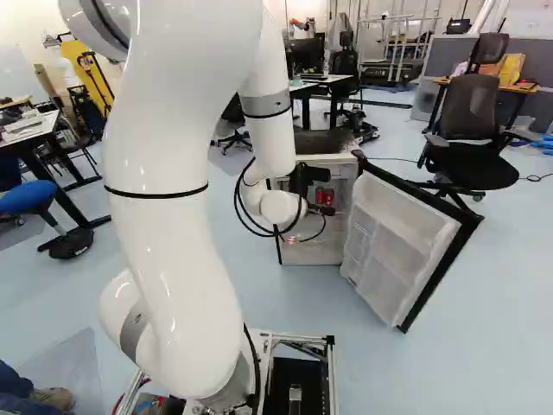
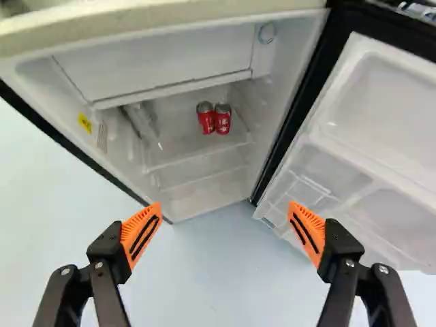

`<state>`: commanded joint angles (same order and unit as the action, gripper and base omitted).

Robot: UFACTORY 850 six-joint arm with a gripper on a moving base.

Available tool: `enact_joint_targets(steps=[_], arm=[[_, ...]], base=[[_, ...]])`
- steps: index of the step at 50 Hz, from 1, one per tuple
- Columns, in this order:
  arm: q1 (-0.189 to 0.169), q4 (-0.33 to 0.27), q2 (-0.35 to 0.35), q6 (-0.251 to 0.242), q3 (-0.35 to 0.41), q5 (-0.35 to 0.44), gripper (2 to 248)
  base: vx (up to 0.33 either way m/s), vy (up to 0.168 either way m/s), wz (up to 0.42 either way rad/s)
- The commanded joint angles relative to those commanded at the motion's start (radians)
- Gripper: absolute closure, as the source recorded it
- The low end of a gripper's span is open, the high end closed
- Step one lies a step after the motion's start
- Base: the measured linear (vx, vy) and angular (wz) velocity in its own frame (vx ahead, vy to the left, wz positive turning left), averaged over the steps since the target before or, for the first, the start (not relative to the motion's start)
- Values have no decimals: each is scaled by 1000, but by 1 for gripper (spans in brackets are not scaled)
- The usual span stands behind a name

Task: Grab a drink from the fridge

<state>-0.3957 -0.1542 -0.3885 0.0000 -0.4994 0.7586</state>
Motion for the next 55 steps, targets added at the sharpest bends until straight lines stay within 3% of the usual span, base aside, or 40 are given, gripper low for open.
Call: enact_joint_targets(steps=[15, 55], arm=[[1, -12, -59, 0, -27, 10, 3], [15, -50, -236, 0, -142, 170, 3]], base=[[0, 0, 0], [0, 0, 0]])
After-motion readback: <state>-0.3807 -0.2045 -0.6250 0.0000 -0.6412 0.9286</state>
